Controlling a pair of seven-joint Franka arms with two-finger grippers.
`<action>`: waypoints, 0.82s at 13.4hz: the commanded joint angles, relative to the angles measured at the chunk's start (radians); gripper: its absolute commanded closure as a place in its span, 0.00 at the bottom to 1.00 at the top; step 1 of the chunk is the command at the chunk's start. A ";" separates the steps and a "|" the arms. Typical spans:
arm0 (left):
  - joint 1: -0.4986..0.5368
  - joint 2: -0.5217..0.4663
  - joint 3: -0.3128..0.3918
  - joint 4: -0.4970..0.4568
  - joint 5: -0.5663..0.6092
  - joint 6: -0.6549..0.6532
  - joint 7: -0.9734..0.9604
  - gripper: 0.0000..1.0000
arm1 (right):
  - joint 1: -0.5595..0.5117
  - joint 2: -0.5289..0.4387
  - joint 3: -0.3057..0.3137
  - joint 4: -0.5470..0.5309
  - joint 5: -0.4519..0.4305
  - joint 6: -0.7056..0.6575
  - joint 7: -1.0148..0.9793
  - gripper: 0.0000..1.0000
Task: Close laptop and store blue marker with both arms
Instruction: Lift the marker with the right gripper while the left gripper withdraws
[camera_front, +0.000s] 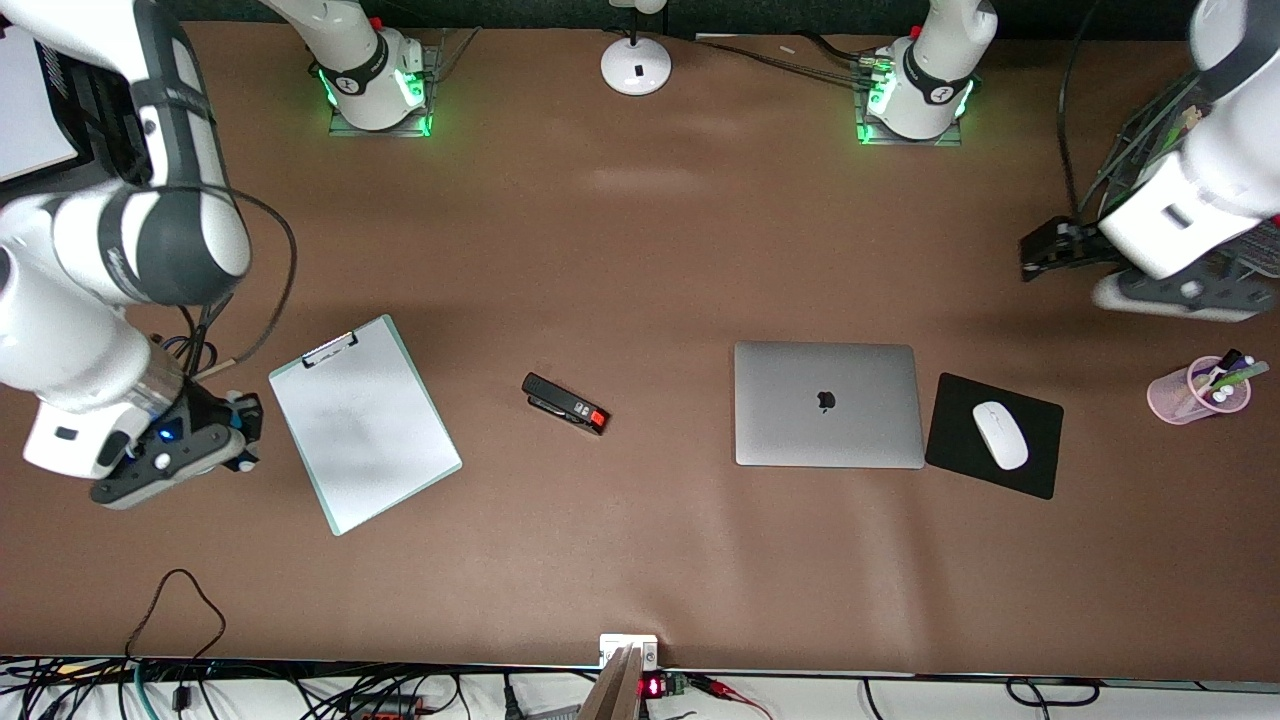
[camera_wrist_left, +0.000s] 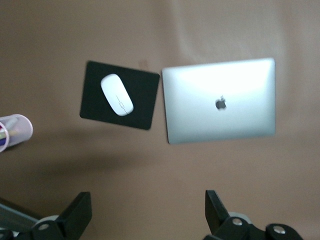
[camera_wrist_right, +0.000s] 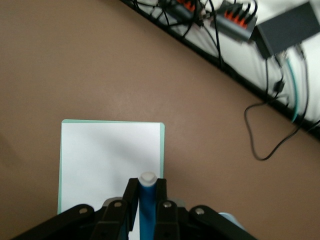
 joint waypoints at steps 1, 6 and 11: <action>-0.026 -0.110 0.042 -0.162 -0.015 0.115 0.014 0.00 | -0.012 -0.061 0.007 -0.014 0.042 -0.006 -0.101 1.00; -0.024 -0.058 0.031 -0.073 -0.007 0.029 0.041 0.00 | -0.051 -0.111 -0.003 -0.014 0.200 -0.009 -0.245 1.00; -0.024 -0.056 0.028 -0.067 0.002 -0.009 0.043 0.00 | -0.087 -0.144 -0.003 0.030 0.281 -0.015 -0.315 1.00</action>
